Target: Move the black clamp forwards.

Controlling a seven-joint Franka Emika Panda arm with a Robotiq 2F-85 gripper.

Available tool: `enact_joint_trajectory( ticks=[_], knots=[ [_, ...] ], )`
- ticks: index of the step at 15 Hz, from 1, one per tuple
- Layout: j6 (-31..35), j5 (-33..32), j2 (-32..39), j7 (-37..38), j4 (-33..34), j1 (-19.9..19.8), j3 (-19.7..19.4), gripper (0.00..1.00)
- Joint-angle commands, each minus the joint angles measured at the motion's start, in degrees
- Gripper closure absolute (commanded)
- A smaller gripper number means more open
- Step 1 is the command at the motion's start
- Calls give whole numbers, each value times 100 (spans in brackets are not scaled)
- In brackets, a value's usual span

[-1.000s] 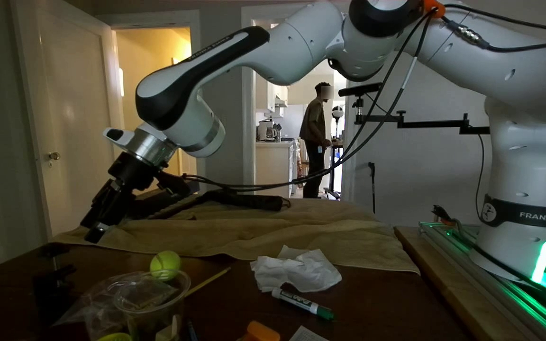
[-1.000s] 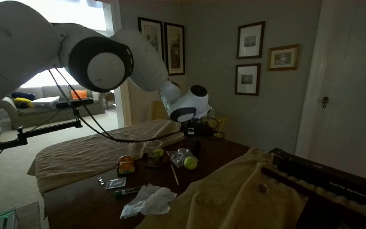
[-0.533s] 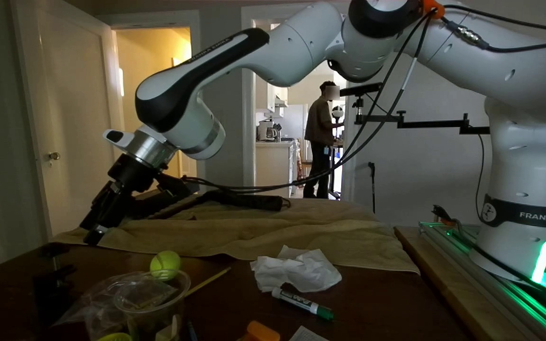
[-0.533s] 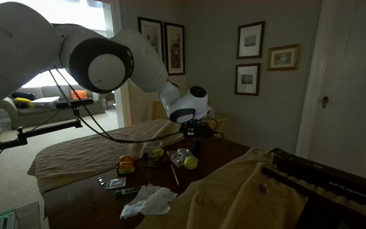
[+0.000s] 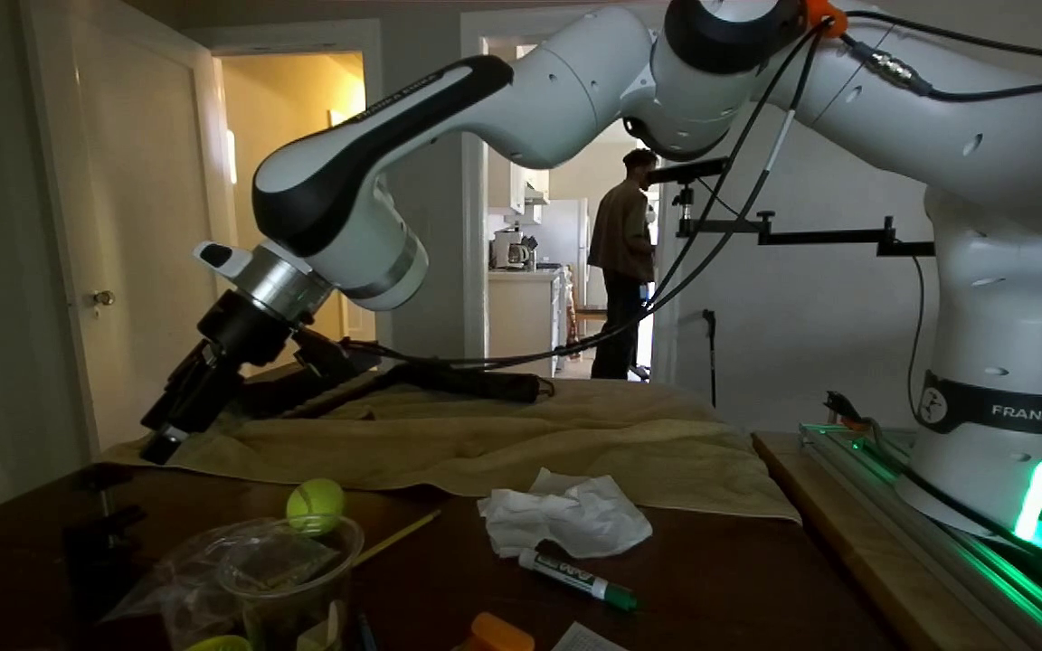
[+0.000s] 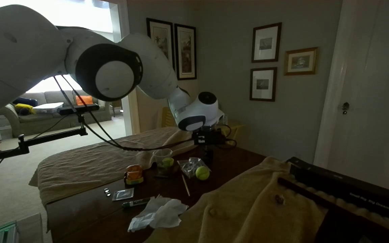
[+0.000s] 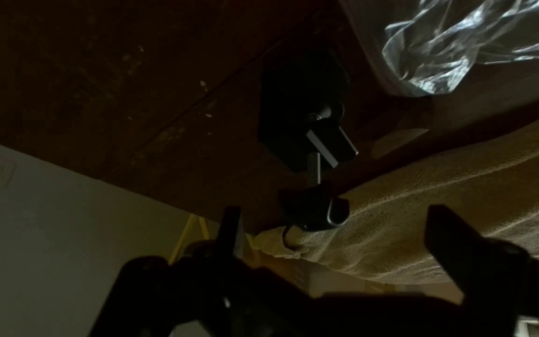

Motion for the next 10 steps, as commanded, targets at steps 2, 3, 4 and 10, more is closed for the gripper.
enact_joint_trajectory(
  ticks=[2,3,4,10],
  knots=[
    [113,-212,176,260,199,-33,125,32],
    [113,-221,186,284,207,-21,113,41],
    [109,-225,195,305,212,-16,110,48],
    [105,-211,286,364,305,-25,137,68]
  ],
)
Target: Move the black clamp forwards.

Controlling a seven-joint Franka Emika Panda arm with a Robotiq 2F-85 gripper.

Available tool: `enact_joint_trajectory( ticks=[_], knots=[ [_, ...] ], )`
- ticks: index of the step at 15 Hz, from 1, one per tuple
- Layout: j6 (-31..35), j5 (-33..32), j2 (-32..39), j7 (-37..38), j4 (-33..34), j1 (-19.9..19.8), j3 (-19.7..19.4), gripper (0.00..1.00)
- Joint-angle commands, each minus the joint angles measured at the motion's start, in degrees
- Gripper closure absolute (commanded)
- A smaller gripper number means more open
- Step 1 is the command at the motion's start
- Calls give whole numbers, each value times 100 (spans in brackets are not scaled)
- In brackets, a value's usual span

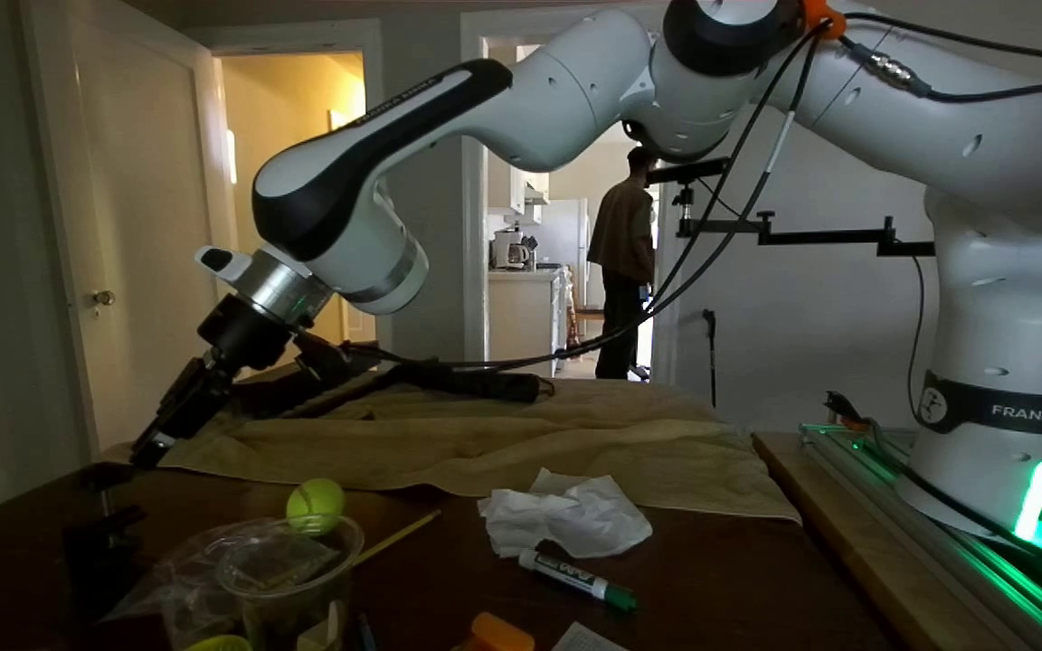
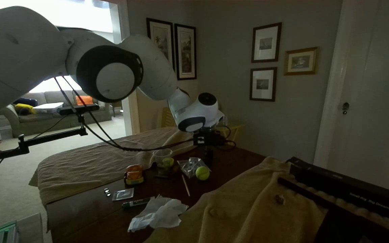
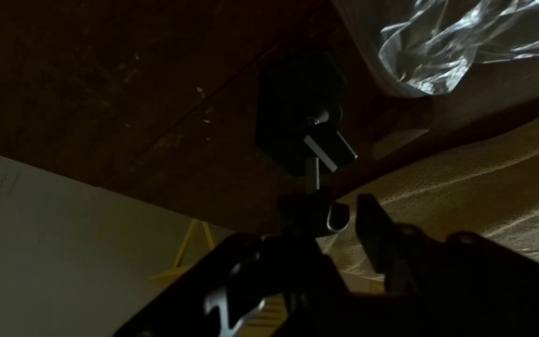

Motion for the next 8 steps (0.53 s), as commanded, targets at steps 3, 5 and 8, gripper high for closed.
enact_joint_trajectory(
  ticks=[3,5,8],
  knots=[
    [96,-213,334,324,396,4,116,70],
    [87,-231,409,373,479,27,103,67],
    [95,-232,529,387,599,26,142,69]
  ],
)
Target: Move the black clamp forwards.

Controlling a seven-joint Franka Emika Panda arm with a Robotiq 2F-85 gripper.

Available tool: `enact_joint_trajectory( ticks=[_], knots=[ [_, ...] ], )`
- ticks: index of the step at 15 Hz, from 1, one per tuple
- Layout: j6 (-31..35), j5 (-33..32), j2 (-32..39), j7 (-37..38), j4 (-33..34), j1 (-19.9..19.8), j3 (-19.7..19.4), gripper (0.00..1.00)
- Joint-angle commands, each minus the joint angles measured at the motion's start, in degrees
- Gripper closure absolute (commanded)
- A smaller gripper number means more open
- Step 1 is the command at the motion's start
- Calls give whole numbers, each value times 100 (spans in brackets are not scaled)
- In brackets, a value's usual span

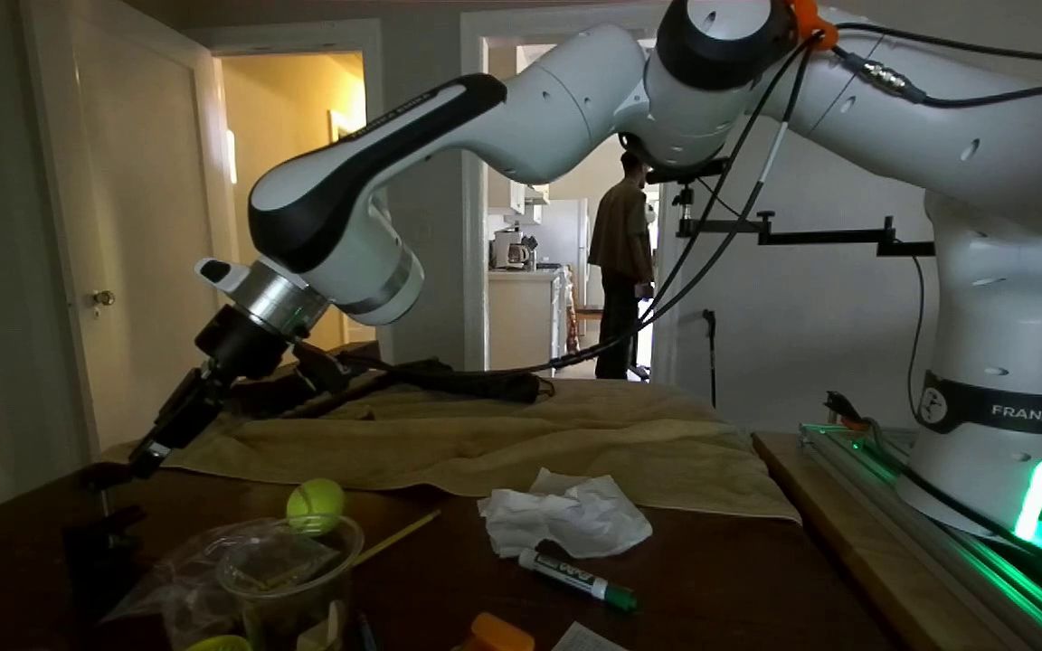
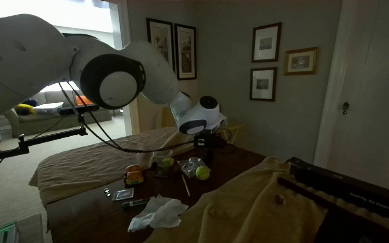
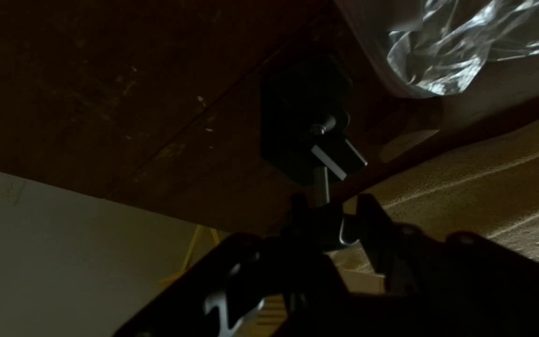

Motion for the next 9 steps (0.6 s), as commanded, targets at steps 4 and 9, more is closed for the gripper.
enact_joint_trajectory(
  ticks=[4,9],
  knots=[
    [103,-227,416,232,513,28,186,100],
    [153,-196,458,296,571,42,244,98]
  ],
)
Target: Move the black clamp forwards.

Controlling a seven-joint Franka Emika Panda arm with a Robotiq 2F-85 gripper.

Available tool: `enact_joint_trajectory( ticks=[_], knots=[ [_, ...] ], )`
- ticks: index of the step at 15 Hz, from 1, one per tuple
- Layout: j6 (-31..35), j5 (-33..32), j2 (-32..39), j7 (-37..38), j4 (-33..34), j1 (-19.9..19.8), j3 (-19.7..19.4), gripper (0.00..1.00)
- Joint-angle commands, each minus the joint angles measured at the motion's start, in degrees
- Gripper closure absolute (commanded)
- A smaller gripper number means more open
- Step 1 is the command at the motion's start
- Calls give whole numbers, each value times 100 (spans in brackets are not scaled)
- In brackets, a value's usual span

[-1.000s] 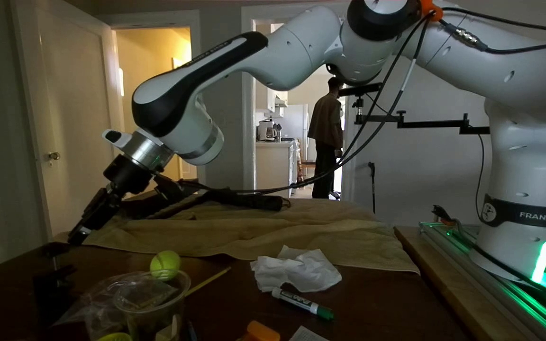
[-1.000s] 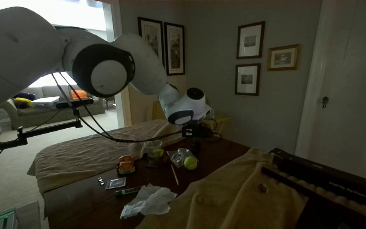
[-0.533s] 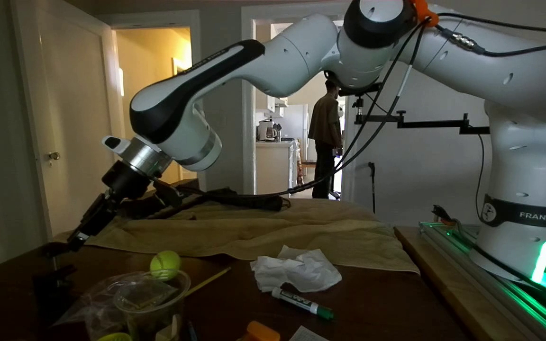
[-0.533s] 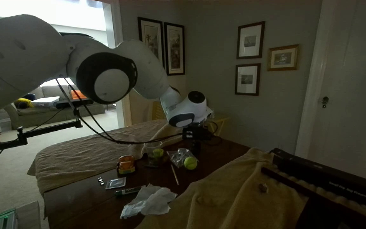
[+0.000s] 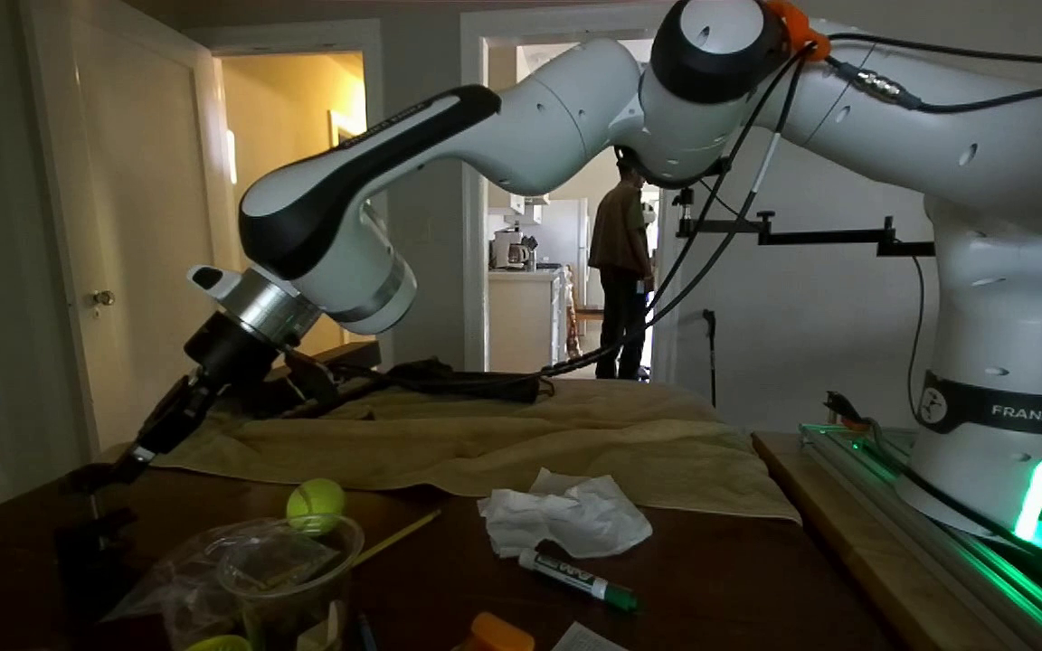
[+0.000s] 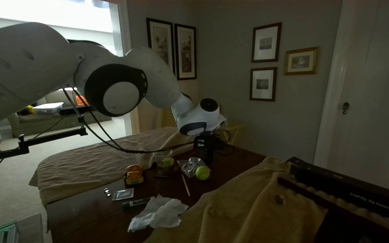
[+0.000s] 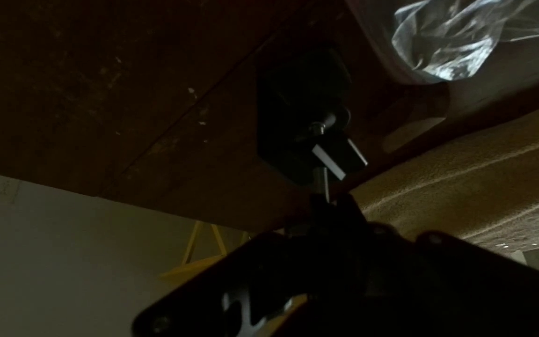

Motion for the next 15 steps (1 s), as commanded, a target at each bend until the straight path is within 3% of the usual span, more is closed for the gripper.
enact_joint_trajectory(
  ticks=[1,4,7,10,12,15],
  knots=[
    [167,-173,184,315,258,37,111,98],
    [380,-196,186,451,205,43,142,98],
    [67,-376,124,394,107,16,133,98],
    [-564,-600,88,95,83,-160,253,98],
    [-1171,-781,-25,-4,110,-182,101,98],
    [-2282,-523,33,-696,353,-515,428,98]
  ],
)
